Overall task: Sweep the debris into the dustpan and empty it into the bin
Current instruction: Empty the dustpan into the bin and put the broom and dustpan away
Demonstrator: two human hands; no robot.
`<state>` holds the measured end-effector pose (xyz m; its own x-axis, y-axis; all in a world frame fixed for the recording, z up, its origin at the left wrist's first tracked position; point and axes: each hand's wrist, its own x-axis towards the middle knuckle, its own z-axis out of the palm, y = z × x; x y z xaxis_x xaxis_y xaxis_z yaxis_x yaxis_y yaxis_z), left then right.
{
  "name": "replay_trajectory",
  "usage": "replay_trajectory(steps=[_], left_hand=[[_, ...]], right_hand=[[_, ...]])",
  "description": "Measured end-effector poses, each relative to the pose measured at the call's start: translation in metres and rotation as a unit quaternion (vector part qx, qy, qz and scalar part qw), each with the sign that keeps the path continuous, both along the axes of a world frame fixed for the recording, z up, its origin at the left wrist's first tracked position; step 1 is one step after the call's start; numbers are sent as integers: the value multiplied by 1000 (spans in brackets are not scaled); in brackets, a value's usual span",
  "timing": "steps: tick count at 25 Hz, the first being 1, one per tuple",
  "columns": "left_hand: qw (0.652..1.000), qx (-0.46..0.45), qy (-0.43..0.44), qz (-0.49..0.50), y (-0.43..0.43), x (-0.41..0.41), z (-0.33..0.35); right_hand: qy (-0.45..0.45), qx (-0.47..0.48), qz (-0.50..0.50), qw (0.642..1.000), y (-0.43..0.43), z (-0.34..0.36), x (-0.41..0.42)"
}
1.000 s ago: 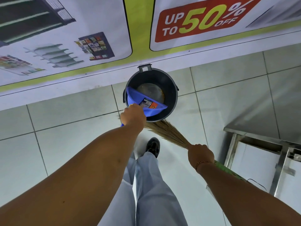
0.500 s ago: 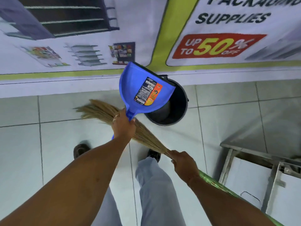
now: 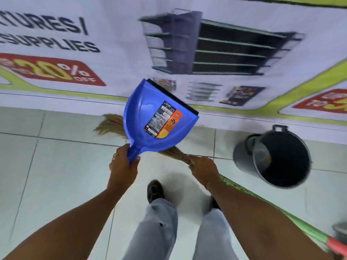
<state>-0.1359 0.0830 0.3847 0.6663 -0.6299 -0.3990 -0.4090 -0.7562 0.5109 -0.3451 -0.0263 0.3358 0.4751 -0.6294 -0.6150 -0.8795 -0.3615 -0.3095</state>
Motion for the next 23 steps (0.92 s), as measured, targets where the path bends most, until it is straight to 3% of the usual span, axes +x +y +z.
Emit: replay_trajectory(steps=[6, 12, 18, 23], left_hand=[[991, -23, 9, 129, 29, 76, -62], [974, -86, 38, 207, 10, 88, -172], [949, -131, 28, 284, 16, 112, -293], [943, -66, 29, 326, 58, 122, -385]], right_hand=[[-50, 10, 77, 996, -71, -54, 166], [-18, 64, 119, 991, -111, -185, 251], [-3, -115, 193, 974, -143, -326, 265], [55, -143, 178, 972, -183, -415, 273]])
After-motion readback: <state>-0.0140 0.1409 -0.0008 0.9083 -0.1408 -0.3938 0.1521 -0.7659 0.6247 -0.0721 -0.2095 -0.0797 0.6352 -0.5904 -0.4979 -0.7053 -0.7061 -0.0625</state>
